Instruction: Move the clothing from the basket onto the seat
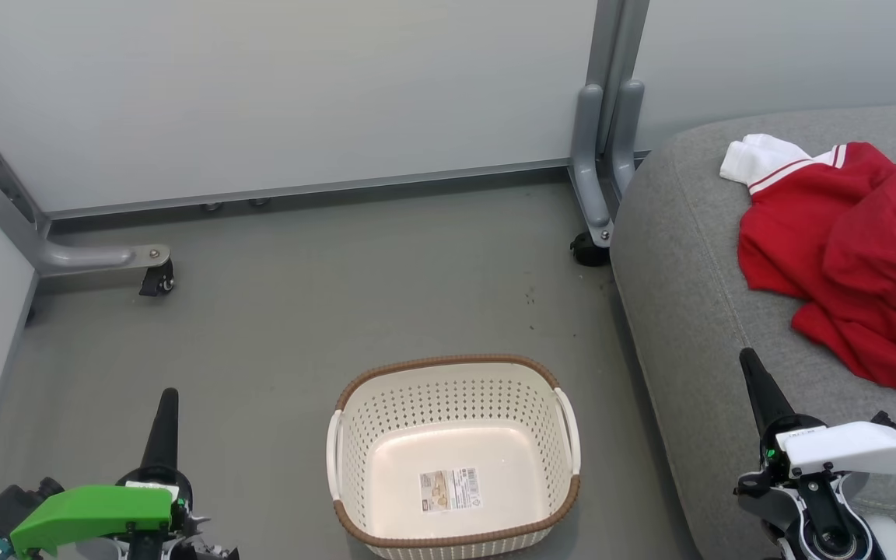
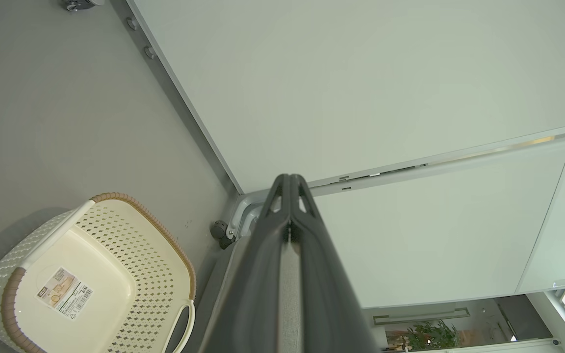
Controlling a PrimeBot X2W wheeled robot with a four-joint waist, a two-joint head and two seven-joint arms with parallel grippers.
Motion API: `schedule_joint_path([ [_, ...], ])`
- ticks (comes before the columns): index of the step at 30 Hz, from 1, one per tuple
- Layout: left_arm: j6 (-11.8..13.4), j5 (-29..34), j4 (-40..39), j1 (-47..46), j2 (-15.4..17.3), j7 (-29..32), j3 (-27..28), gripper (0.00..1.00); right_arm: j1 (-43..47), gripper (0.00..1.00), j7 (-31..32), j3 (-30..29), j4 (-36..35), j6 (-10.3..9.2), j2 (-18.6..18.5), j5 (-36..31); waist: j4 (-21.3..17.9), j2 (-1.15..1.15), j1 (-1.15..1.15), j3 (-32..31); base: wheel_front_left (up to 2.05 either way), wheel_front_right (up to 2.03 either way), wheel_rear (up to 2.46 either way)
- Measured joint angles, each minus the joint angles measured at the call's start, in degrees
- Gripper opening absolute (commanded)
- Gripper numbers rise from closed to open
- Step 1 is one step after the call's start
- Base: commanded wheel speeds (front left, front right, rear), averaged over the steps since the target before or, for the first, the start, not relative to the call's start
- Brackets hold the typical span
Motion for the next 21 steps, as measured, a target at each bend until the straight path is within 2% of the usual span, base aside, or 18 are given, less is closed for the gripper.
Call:
schedule_joint_path([
  [21,-0.9,-9.0,0.9,-2.3,0.0,2.5,1.4,0.00,-1.2,0.00,2.6,-1.9,0.5,0.00,0.2,9.0,1.0,0.00,0.00,0.7,0.00,0.00,0.00],
])
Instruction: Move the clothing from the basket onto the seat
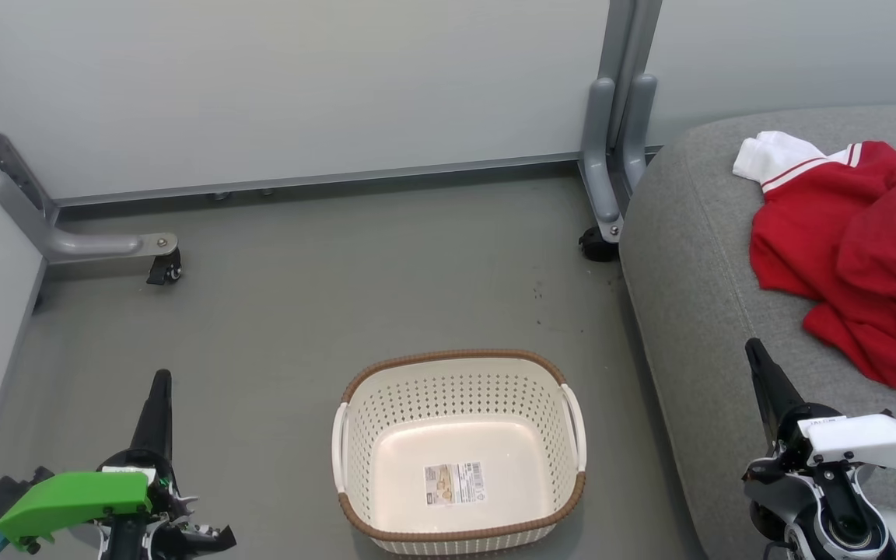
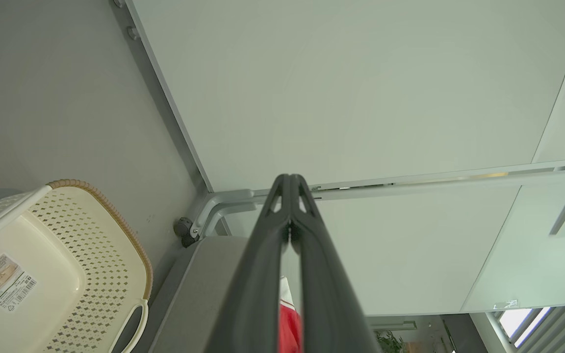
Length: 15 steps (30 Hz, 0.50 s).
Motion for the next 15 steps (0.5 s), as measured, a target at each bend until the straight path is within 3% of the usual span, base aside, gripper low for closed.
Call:
schedule_joint_path([
  [15,-0.3,-5.2,0.6,-1.5,0.0,1.5,1.1,0.00,-1.0,0.00,1.5,-1.2,0.3,0.00,0.1,5.3,0.7,0.00,0.00,0.5,0.00,0.00,0.00],
])
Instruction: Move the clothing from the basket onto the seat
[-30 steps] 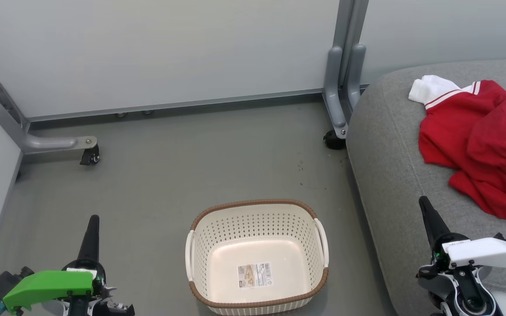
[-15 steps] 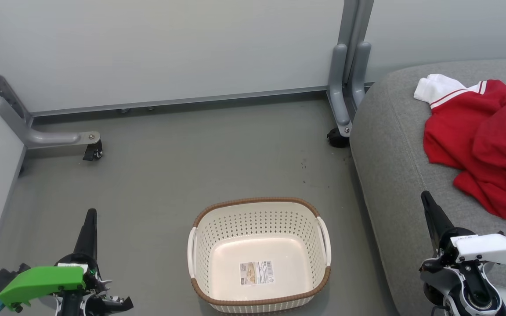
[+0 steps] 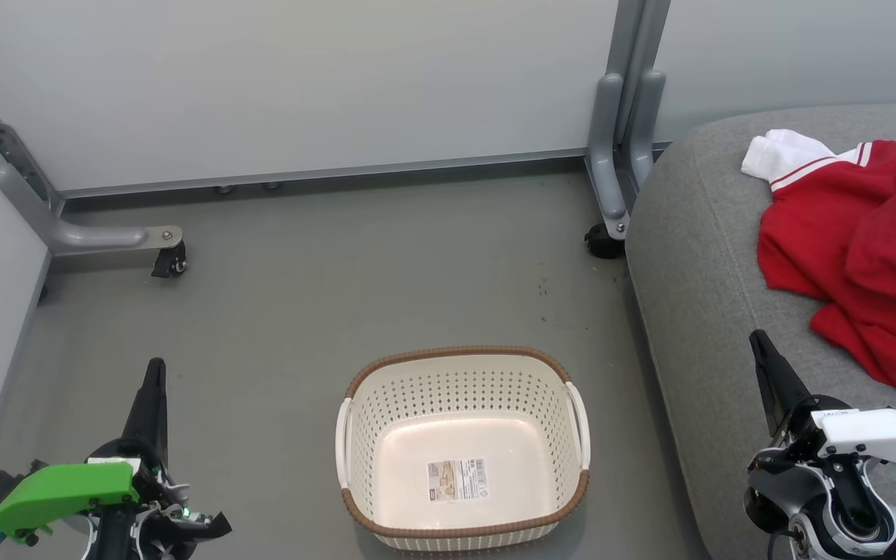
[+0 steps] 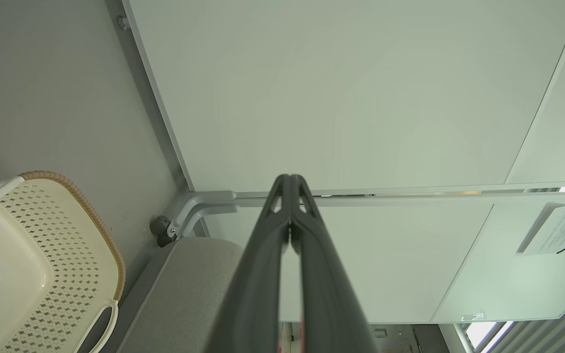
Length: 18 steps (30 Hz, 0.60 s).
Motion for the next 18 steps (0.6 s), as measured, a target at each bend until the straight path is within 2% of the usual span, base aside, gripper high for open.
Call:
schedule_joint_path([
  [18,0.0,0.0,0.0,-0.2,-0.2,0.2,0.2,0.00,0.0,0.00,0.4,-0.3,0.0,0.00,0.2,-0.1,0.0,0.00,0.00,0.0,0.00,0.00,0.00],
])
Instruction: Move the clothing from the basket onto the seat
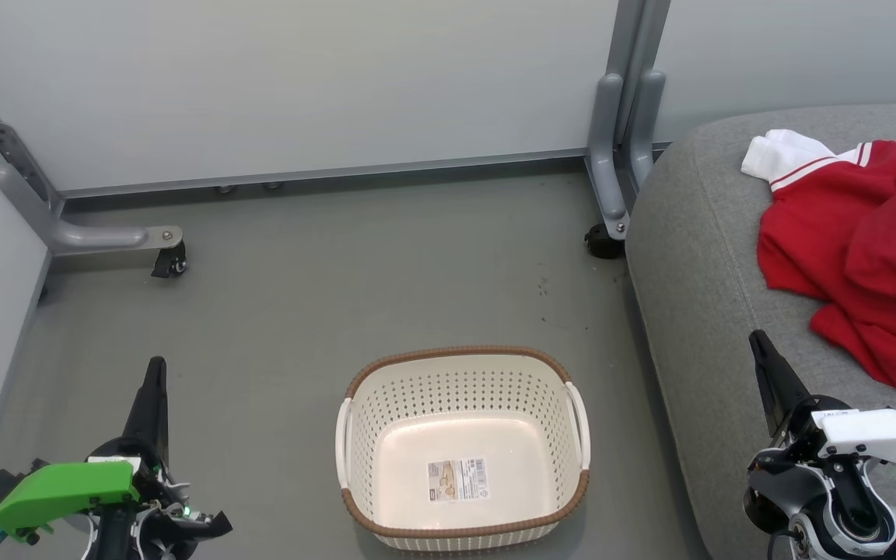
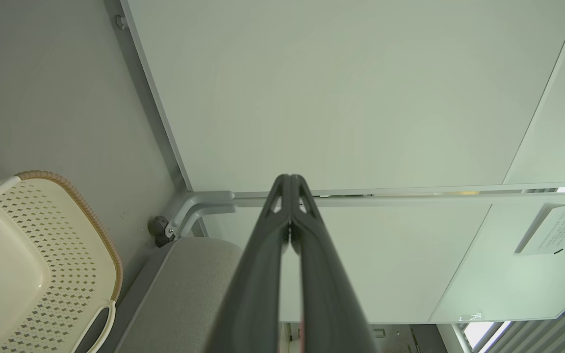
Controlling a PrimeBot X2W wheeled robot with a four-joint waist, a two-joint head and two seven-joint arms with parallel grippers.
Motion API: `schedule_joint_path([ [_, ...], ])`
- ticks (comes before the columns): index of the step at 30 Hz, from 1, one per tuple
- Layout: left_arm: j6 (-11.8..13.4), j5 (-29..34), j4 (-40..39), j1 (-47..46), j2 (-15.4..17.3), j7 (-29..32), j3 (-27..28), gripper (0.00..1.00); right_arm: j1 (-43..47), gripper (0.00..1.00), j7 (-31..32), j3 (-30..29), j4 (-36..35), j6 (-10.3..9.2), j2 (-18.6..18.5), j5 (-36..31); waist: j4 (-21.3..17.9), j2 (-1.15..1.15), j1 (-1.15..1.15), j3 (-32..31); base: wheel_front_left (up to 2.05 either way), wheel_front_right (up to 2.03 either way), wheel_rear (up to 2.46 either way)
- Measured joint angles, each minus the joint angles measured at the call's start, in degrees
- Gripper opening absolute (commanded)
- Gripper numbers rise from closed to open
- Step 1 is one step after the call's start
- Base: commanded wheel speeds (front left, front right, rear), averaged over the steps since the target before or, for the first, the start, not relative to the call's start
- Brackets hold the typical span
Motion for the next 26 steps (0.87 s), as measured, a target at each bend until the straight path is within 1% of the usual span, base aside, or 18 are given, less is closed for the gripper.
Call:
schedule_joint_path([
  [26,0.0,0.2,0.0,0.0,-0.3,0.3,0.3,0.00,0.0,0.00,0.3,-0.4,0.0,0.00,0.3,-0.3,0.0,0.00,0.00,0.0,0.00,0.00,0.00],
])
